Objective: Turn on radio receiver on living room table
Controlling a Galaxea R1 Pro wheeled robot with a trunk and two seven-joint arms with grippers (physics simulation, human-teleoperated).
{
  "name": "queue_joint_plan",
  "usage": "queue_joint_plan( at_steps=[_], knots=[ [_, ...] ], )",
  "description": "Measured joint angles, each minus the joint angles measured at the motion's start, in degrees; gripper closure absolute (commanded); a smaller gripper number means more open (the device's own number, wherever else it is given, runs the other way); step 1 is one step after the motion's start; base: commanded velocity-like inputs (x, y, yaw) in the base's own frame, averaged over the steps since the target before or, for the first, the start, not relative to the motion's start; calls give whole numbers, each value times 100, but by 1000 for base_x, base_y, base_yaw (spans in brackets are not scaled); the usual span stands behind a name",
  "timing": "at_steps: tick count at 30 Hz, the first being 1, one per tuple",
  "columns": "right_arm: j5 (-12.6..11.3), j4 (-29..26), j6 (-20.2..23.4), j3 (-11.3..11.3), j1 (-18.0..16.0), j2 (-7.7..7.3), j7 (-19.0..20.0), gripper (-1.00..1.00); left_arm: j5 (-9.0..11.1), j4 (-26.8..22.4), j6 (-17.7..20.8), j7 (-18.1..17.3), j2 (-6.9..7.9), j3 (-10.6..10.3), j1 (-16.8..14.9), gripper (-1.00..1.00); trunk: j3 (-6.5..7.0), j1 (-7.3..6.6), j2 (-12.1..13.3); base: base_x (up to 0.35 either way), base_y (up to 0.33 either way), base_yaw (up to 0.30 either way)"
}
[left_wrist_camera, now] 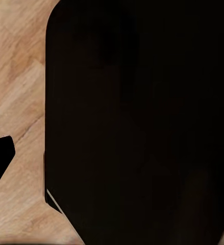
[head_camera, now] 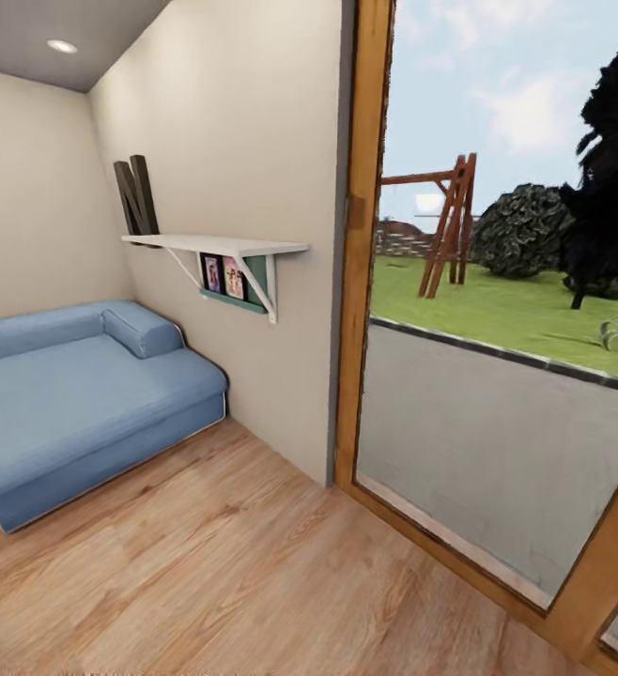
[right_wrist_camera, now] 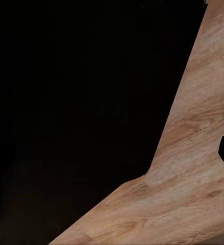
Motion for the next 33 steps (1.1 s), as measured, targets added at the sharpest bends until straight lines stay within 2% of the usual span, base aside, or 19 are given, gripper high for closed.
queue_joint_plan(
  at_steps=[33],
  knots=[
    [21,0,-2,6,0,1,-2,-100,0,0,2,1,0,0,0,-100,0,0,0,0,0,300]
  ],
)
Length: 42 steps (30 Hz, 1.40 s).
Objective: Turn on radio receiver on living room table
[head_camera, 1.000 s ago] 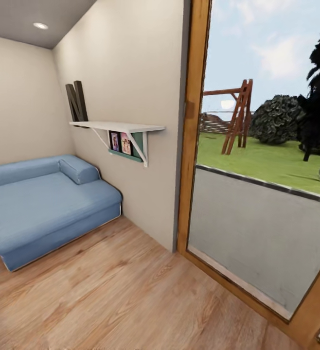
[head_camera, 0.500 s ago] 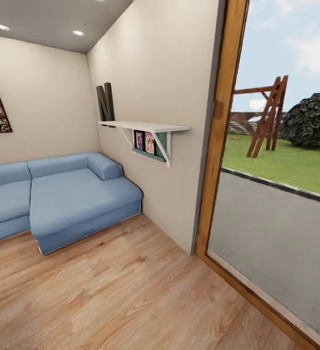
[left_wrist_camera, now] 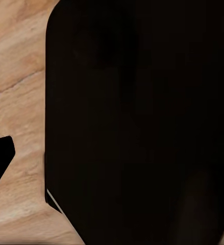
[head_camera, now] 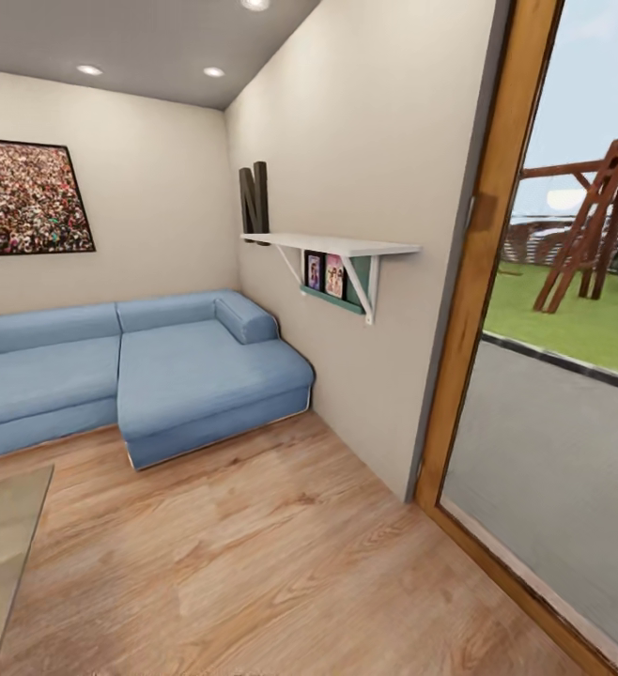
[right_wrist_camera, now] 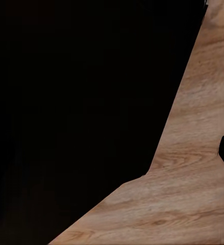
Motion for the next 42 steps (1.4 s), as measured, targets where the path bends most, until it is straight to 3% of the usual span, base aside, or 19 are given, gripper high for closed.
queue_joint_plan(
  at_steps=[42],
  knots=[
    [-13,-2,-4,0,0,0,-1,-100,1,0,-2,1,9,0,0,-100,0,0,0,0,0,300]
  ],
)
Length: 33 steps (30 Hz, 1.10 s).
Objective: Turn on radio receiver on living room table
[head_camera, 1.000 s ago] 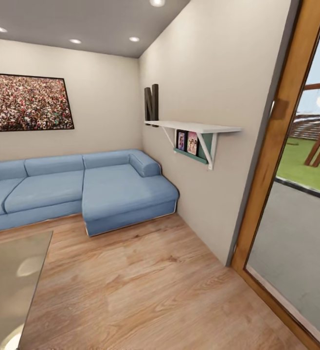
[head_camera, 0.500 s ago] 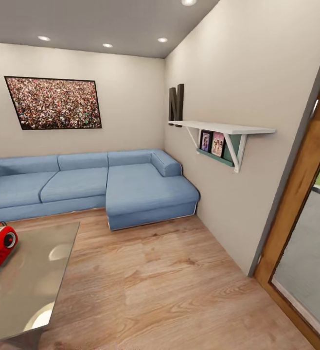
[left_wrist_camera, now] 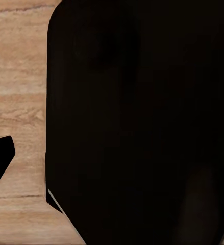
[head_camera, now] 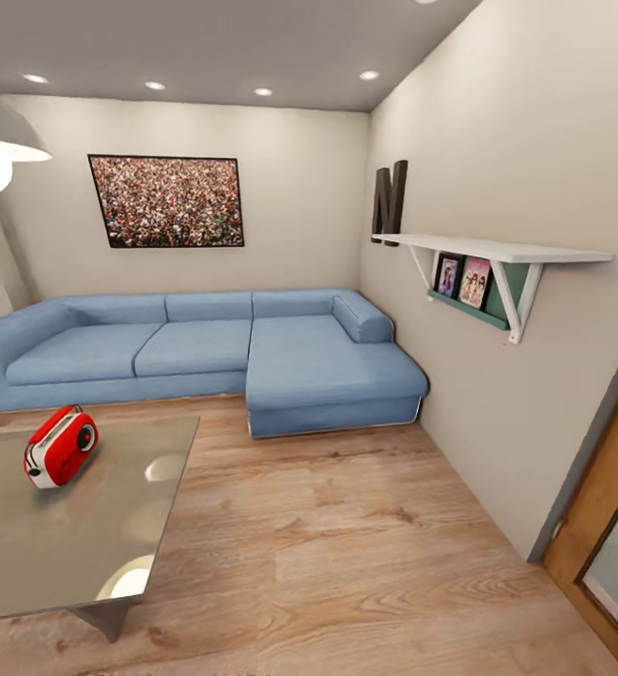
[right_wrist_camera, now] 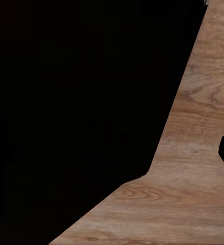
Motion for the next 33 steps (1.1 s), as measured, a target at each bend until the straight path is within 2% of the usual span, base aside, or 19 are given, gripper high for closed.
queue_joint_plan(
  at_steps=[33],
  knots=[
    [5,0,0,0,0,0,-1,-100,20,0,7,1,2,0,0,-100,0,0,0,0,0,300]
  ],
)
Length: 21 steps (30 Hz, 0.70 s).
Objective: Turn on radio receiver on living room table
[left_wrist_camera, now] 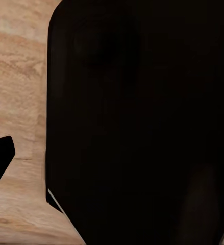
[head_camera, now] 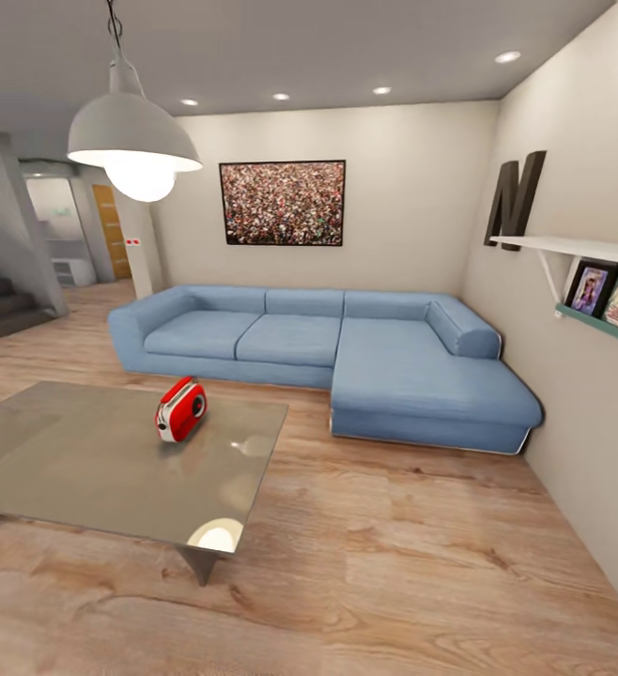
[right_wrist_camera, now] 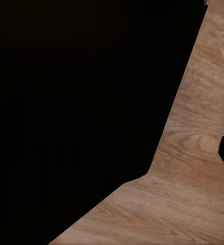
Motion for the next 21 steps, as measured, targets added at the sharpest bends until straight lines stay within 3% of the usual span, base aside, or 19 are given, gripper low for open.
queue_joint_plan(
  at_steps=[6,21],
  knots=[
    [13,1,3,0,0,0,-1,-100,89,0,-1,0,-2,-3,0,-100,0,0,0,0,0,300],
    [30,0,8,8,0,5,4,-100,94,0,-3,-3,-2,-9,0,-100,0,0,0,0,0,300]
  ],
)
